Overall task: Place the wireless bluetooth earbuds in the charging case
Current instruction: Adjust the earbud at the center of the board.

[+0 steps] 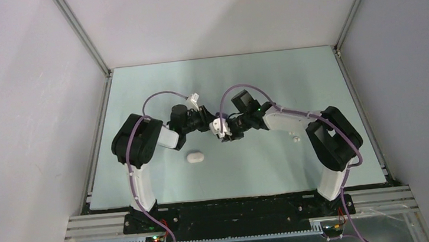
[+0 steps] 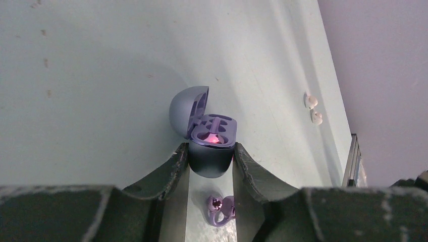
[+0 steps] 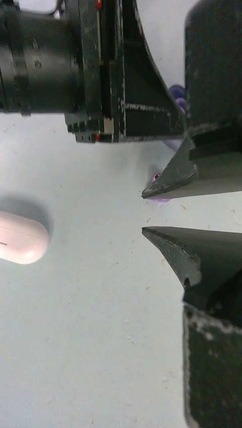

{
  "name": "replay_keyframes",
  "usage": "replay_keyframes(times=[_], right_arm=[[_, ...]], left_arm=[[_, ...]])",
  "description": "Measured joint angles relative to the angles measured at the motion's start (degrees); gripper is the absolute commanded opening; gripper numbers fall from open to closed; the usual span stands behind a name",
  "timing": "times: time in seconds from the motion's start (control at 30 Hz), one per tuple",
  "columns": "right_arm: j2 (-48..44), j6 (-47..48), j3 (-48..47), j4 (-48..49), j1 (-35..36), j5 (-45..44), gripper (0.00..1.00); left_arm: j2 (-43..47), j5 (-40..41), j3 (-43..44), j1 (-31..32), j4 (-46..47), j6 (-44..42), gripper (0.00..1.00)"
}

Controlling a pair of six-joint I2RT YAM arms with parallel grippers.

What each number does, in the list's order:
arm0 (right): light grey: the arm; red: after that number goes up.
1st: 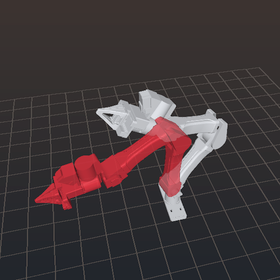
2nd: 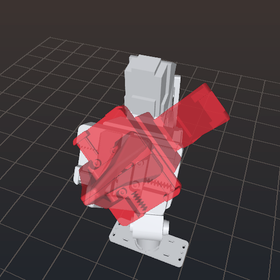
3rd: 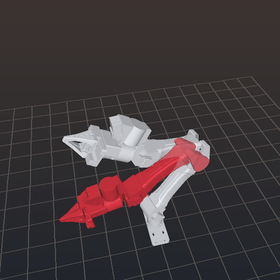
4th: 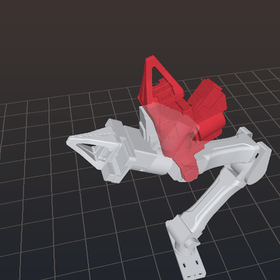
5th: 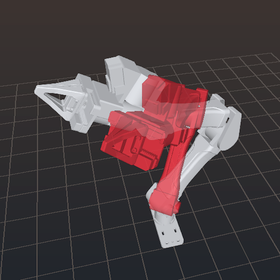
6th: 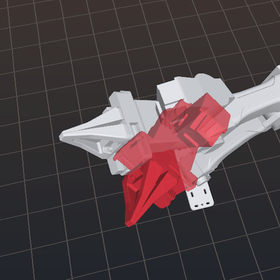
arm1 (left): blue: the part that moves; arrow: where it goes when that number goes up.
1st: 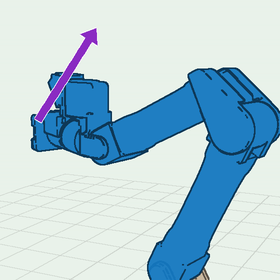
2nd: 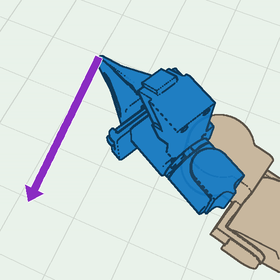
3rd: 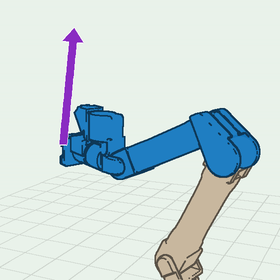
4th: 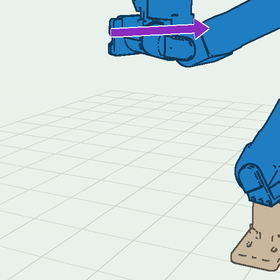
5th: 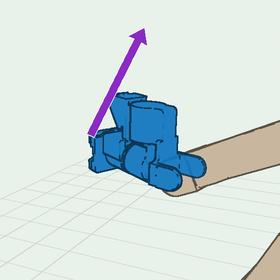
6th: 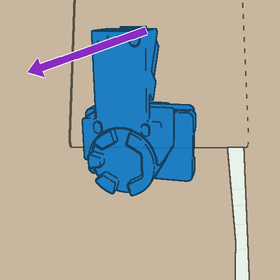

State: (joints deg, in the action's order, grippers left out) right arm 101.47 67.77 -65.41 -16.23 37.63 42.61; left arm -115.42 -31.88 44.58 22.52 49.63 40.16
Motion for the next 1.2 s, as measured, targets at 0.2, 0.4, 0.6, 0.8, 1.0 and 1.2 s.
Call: replay_keyframes(times=[0.2, 0.4, 0.6, 0.8, 1.0, 1.2], right_arm=[[2.5, -4.2, 0.0, 2.9, 2.8, -6.4, 0.41], [4.1, -6.6, 2.6, 9.1, 5.1, -14.1, 0.41], [5.8, -7.8, 3.7, 13.6, 7.3, -20.5, 0.36], [6.5, -8.4, 3.7, 15.4, 7.2, -24.9, 0.33], [6.6, -9.8, 3.7, 16.1, 6.2, -26.9, 0.33], [6.6, -11.0, 3.7, 16.1, 4.8, -27.5, 0.32]], left_arm=[[0.0, -0.5, -1.6, -1.0, 2.0, 0.9, 0.0], [0.0, -0.5, -2.8, -1.0, 3.9, 1.5, 0.0], [0.0, -0.5, -2.8, -1.0, 3.9, 1.9, 0.0], [0.0, -0.5, -2.9, -1.1, 3.9, 1.9, 0.0], [0.0, -0.5, -2.9, -1.1, 3.9, 1.9, 0.0], [0.0, -0.5, -2.9, -1.1, 3.9, 1.9, 0.0]])
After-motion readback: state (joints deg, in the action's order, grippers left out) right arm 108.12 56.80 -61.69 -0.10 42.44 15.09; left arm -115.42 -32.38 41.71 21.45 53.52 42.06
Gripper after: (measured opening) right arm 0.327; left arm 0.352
